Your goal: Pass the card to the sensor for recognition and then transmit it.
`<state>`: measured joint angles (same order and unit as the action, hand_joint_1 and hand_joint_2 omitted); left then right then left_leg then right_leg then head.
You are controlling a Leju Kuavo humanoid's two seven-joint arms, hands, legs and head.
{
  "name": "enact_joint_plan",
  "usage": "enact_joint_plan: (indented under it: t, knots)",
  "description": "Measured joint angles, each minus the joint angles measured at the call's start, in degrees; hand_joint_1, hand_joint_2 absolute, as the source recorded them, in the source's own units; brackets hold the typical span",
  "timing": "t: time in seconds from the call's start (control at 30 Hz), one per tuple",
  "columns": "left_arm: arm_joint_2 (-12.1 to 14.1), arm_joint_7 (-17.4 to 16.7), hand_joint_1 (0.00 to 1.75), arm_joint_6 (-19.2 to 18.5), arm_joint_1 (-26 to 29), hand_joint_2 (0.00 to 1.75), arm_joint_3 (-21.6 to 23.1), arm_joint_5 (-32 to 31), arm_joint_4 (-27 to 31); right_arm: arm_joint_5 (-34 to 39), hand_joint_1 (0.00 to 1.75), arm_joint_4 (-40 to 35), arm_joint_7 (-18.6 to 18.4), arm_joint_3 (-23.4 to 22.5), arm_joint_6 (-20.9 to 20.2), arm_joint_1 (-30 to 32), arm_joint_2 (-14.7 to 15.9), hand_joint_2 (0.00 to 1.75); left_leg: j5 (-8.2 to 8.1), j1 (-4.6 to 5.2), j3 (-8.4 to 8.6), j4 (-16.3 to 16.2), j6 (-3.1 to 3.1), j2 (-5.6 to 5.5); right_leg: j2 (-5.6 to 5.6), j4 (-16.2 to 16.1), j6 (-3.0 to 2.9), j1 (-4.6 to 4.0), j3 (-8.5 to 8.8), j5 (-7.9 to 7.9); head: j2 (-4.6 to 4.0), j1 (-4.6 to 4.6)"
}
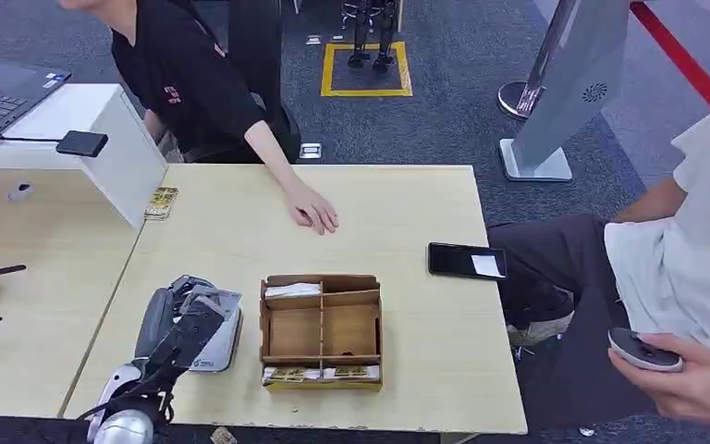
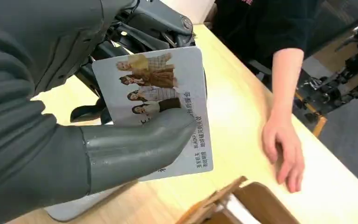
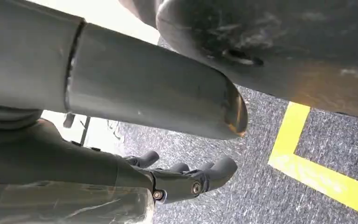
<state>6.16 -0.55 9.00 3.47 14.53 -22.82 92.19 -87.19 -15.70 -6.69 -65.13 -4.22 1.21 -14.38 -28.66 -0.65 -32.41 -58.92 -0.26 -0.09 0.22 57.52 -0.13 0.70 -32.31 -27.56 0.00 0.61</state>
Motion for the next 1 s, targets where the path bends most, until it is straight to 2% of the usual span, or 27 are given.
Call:
enact_joint_plan:
  t: [0.2, 0.67, 1.0]
  knots:
    - [0.83, -1.2, 1.75, -1.92, 1.08, 1.75, -0.33, -1.09, 0.24, -0.72, 0.0, -2.25, 0.02, -0.78, -1.2, 0.24, -0.83, 0.0, 0.0, 0.0, 0.0, 0.0, 0.0, 0.0, 0.0, 0.0, 0.0, 0.0, 0.0, 0.0, 0.0, 0.0]
    - [1.99, -3.1, 1.75, -2.73, 3.48, 1.75, -1.16, -2.25, 0.04, -1.44, 0.0, -4.13, 0.11, -2.12, -2.1, 0.42, -1.22, 0.0, 0.0, 0.0, 0.0, 0.0, 0.0, 0.0, 0.0, 0.0, 0.0, 0.0, 0.0, 0.0, 0.0, 0.0]
    - [1.88, -3.25, 1.75, -5.42, 4.28, 1.75, -2.4, 3.22, -1.27, -2.14, 0.0, -4.35, 0.2, -2.4, -2.38, 0.45, -1.22, 0.0, 0.0, 0.0, -0.01, 0.0, 0.0, 0.0, 0.0, 0.0, 0.0, 0.0, 0.0, 0.0, 0.0, 0.0]
